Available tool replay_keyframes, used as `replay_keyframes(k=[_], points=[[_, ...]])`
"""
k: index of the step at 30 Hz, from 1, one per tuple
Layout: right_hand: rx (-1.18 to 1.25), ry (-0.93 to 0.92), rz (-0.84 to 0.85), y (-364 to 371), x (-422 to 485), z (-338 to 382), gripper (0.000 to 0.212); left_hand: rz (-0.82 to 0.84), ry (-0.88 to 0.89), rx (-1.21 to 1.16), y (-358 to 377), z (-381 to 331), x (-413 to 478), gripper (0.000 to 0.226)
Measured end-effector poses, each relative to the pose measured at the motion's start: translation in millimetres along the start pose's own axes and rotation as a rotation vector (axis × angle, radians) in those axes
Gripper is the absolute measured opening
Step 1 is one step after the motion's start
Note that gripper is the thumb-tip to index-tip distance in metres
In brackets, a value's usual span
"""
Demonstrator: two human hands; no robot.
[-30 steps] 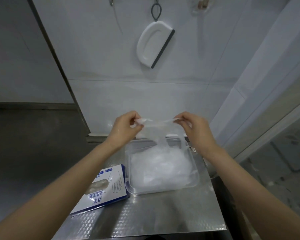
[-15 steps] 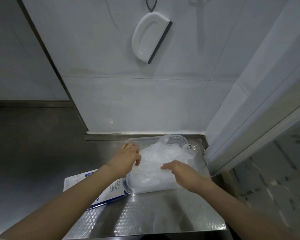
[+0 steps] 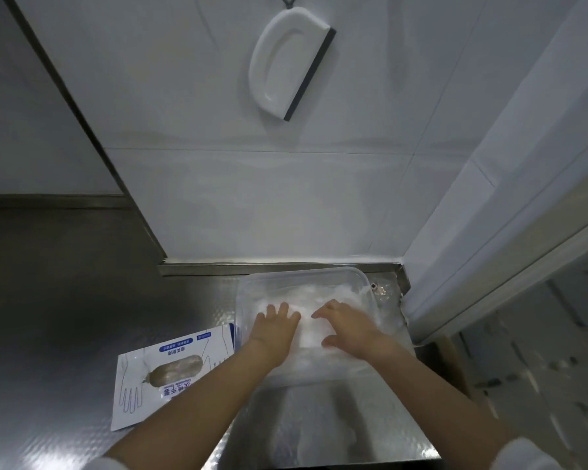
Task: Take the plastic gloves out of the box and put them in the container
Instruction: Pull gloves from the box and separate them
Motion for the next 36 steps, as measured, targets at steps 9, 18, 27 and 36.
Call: replay_keyframes(k=[9,18,27,36], points=[[-0.092,-0.02,0.117,22.4,13.3,-6.5,0.048,0.201,-0.007,0.049,29.0,7.3,0.5,0.068],[0.075,0.061,-0.204,-57.0,11.7,38.7,0.038,-0.149,-0.026,0.008,-41.6,16.8,-31.4,0.055],[0.327,-0.267,-0.352,-43.2,-23.3,185.4,0.032,-0.149,-0.392,-0.09,-17.4,150.9,-123.5,0.056],[0.158,-0.205,0.016,85.6,14.8,232.4,0.042,0.106,-0.248,-0.253,28.5,174.2,-169.5,0.071]])
Point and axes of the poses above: each hand's wrist, its own x-axis towards the middle knuckle, its own y-axis out of the palm, z = x × y, the point moved 6 cm from there along x, towards the middle knuckle, and after that the axes turned 9 degrees about -z, right-handed, at the moved point
